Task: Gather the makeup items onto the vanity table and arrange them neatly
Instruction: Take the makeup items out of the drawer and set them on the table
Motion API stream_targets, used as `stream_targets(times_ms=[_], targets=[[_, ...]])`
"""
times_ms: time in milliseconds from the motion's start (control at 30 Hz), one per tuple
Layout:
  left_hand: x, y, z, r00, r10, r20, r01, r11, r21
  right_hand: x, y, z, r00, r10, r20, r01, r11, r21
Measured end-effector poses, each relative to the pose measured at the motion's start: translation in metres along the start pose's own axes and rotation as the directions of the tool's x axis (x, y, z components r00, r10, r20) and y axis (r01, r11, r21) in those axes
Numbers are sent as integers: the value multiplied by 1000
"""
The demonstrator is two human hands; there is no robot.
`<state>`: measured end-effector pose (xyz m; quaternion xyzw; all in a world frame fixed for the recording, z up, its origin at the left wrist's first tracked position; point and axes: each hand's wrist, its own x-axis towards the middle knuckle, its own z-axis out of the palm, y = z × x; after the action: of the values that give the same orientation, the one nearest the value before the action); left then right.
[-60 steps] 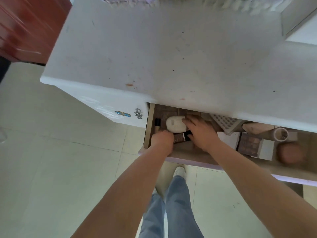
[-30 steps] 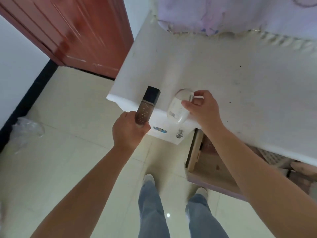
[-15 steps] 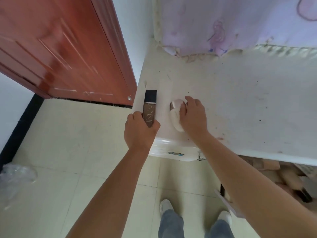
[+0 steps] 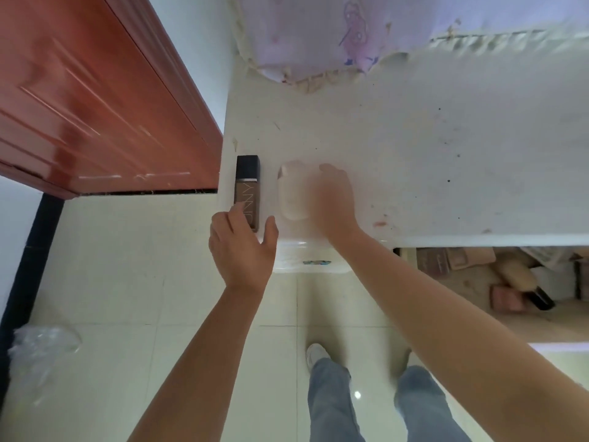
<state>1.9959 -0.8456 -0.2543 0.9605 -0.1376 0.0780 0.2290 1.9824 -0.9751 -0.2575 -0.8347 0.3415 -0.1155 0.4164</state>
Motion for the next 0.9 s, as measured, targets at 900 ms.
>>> stream_targets(times_ms=[900], targets=[[-159,199,169,665,238,707,-595,742,310,-58,297,-204,685,191,703,598,404,-692]])
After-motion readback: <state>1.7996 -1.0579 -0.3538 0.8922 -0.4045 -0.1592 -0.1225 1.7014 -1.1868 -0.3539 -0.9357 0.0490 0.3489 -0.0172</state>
